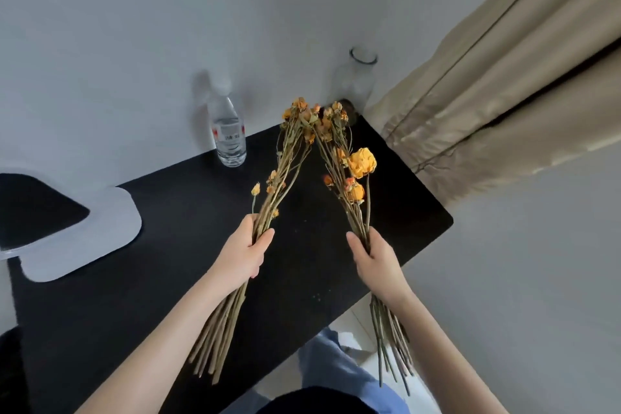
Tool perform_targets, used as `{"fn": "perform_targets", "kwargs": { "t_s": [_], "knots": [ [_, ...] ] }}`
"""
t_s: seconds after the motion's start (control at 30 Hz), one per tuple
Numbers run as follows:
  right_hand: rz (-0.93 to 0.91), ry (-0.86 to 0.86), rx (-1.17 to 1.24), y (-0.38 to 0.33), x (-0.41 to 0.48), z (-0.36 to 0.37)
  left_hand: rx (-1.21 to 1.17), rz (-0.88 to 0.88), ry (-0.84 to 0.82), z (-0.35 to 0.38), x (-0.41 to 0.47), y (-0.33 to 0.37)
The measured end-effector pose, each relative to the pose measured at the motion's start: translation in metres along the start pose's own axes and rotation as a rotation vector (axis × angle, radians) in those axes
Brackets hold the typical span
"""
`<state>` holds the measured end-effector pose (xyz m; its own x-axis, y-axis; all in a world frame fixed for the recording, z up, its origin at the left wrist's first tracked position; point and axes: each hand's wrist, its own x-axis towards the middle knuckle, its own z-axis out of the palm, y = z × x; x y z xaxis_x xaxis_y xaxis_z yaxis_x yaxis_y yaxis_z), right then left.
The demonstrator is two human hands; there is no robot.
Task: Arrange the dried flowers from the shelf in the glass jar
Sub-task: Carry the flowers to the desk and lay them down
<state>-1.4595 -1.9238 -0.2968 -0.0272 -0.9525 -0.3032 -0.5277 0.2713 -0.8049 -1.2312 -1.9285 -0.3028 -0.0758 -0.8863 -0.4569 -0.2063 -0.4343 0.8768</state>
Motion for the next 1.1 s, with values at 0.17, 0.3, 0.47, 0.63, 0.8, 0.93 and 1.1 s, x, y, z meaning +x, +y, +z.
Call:
{"fn": "perform_targets", "kwargs": {
  "t_s": [0.17, 0.3, 0.47, 0.63, 0.8, 0.93, 1.1],
  "knots": [
    [-0.056, -0.139, 0.012, -0.005, 0.065, -0.042, -0.137, -0.022, 0.163, 0.061, 0.04, 0.028],
    [-0.133, -0.198, -0.044, -0.009, 0.11, -0.059, -0.284, -0.036, 0.299, 0.107, 0.071, 0.048],
    [-0.162, -0.261, -0.152, -0.006, 0.152, -0.066, -0.351, -0.076, 0.424, 0.154, 0.107, 0.063],
    [-0.11, -0.371, -0.174, 0.007, 0.179, -0.052, -0.302, -0.116, 0.495, 0.169, 0.142, 0.06],
    [-0.082, -0.451, -0.23, 0.021, 0.19, -0.04, -0.203, -0.083, 0.525, 0.182, 0.167, 0.053],
    [-0.056, -0.48, -0.281, 0.031, 0.202, -0.039, -0.027, -0.132, 0.483, 0.183, 0.174, 0.047],
    [-0.021, -0.46, -0.384, 0.04, 0.215, -0.035, 0.382, -0.136, 0.44, 0.175, 0.176, 0.029]
  ]
}}
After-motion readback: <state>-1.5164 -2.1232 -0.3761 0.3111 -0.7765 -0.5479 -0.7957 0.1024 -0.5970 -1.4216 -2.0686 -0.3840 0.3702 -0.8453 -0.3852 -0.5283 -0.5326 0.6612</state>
